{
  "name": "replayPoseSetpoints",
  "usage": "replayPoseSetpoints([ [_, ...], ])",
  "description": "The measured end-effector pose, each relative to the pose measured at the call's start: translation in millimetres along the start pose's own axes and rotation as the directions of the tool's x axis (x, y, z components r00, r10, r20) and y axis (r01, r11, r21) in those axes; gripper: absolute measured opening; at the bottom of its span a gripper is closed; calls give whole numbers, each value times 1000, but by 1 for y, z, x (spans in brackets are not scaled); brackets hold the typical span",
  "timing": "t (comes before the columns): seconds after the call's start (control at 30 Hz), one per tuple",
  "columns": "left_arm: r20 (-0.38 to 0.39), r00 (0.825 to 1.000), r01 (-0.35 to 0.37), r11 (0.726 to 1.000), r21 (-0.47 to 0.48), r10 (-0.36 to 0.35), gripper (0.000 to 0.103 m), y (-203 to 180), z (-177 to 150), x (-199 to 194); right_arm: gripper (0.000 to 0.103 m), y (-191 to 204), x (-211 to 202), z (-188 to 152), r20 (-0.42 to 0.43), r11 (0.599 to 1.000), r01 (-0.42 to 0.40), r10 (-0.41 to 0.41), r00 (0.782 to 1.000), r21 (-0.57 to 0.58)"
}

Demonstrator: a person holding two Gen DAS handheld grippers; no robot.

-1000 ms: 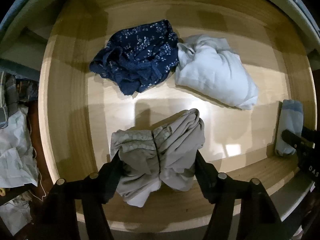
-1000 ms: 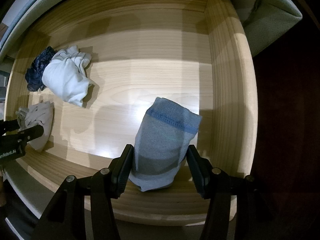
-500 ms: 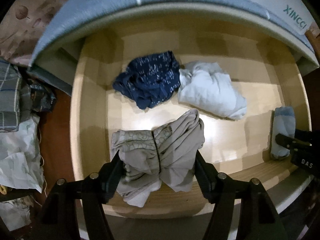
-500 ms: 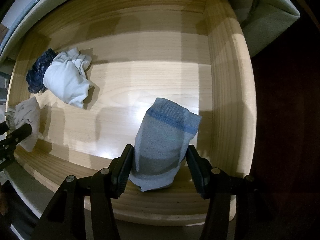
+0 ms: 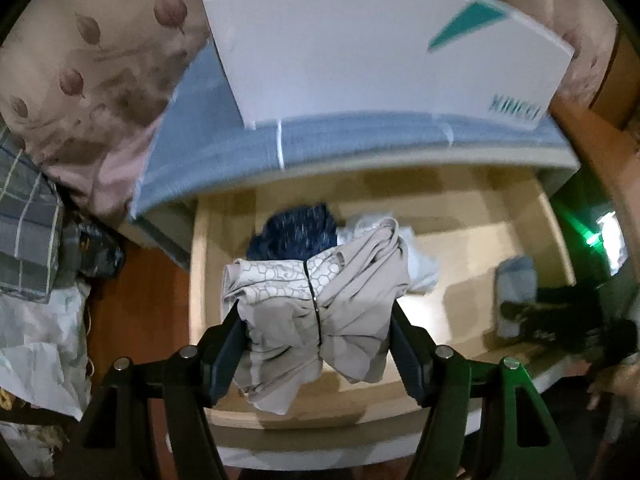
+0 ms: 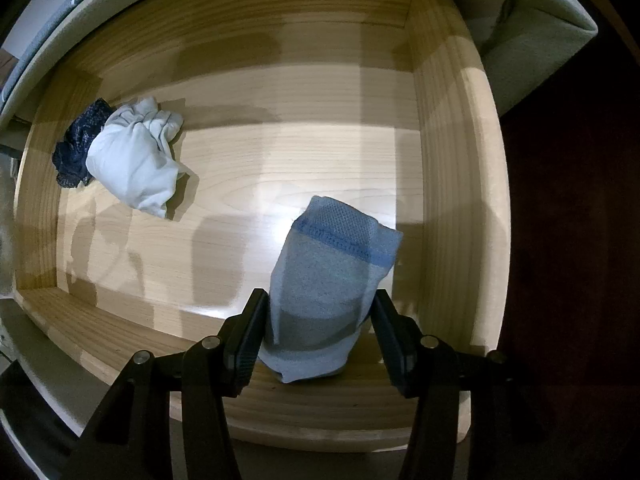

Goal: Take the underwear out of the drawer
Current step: 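Lift the grey-beige underwear and carry it over the white box, then lower the grey-beige underwear into the white box and open the left tool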

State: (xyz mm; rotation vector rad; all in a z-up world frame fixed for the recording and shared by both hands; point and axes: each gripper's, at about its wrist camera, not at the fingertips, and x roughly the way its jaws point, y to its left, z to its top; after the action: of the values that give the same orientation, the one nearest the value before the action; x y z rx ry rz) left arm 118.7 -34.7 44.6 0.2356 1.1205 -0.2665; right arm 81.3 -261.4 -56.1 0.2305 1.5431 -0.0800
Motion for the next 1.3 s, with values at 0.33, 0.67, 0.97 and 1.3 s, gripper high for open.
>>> replayPoseSetpoints([
  [0.33, 220, 975, 27, 1000, -2, -26, 68, 17, 50, -86, 49, 0, 0, -1, 2, 1000, -2, 2, 1000, 2],
  [0.67, 372, 928, 32, 999, 2, -31, 68, 22, 126, -130, 49, 1, 1, -1, 3, 1000, -1, 1, 1000, 2],
  [0.97, 331, 943, 4, 1000, 13, -8, 68, 12, 182, -87, 50, -1, 1, -1, 8, 1000, -9, 9, 1000, 8],
  [1.3, 283, 959, -30, 999, -29, 37, 69, 12, 203, -35, 50, -3, 0, 2, 11, 1000, -11, 11, 1000, 6],
])
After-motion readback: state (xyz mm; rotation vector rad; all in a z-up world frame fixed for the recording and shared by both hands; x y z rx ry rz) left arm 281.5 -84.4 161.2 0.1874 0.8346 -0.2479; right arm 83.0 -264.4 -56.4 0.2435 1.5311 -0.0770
